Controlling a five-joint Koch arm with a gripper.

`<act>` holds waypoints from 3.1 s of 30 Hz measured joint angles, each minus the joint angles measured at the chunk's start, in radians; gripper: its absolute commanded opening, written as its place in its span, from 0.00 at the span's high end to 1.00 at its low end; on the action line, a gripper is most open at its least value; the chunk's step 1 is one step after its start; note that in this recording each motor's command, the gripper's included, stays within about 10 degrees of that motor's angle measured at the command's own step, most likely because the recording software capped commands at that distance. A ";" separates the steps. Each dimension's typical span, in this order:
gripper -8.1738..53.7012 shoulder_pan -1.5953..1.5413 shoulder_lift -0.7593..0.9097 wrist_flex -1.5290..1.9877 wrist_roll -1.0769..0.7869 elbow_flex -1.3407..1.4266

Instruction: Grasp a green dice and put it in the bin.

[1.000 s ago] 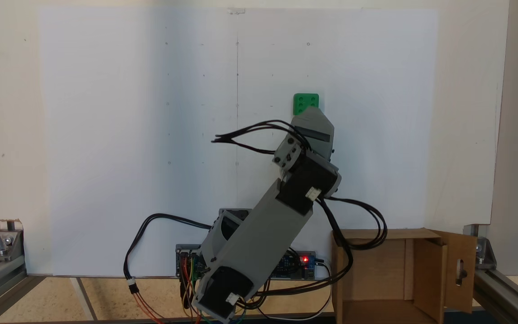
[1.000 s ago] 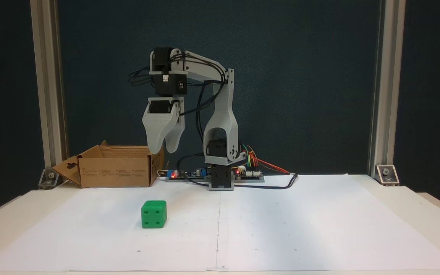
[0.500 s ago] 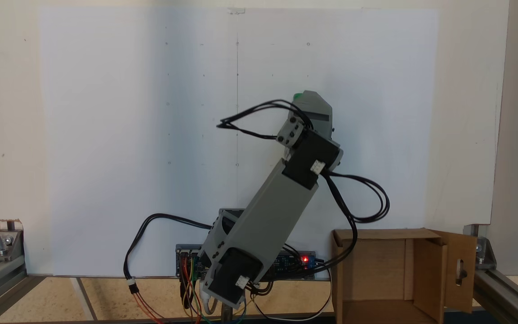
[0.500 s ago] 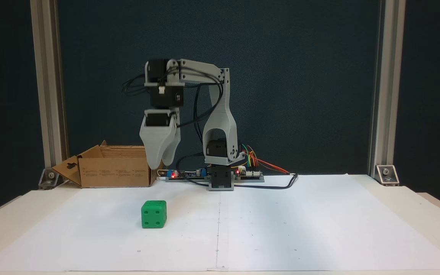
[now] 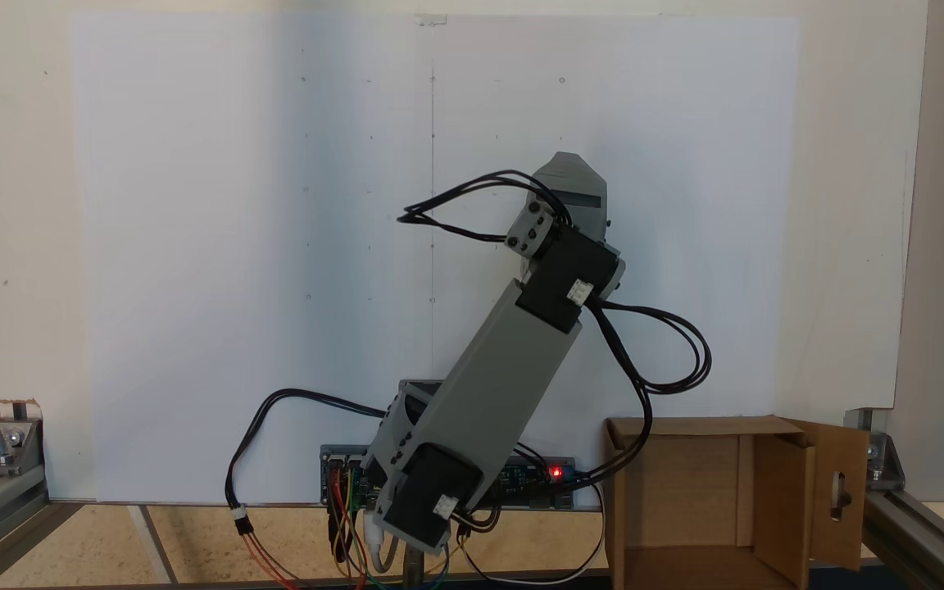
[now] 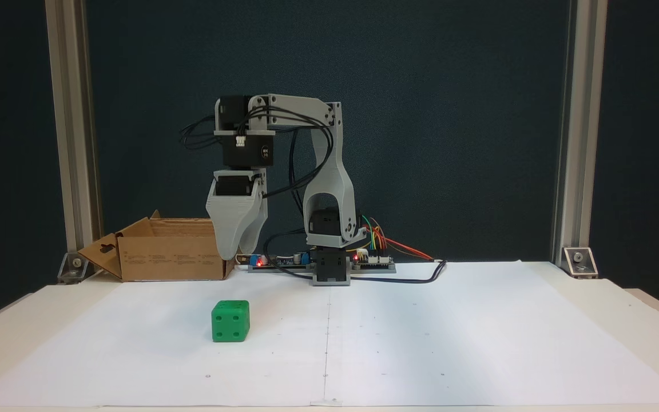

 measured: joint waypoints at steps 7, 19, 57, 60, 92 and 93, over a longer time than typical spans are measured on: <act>0.15 -0.003 0.000 -0.052 0.000 0.043; 0.15 -0.021 0.000 -0.063 -0.067 0.081; 0.19 -0.011 -0.074 -0.170 -0.080 0.118; 0.19 -0.011 -0.074 -0.179 -0.080 0.121; 0.20 -0.002 -0.124 -0.296 -0.080 0.199; 0.20 -0.002 -0.124 -0.296 -0.080 0.199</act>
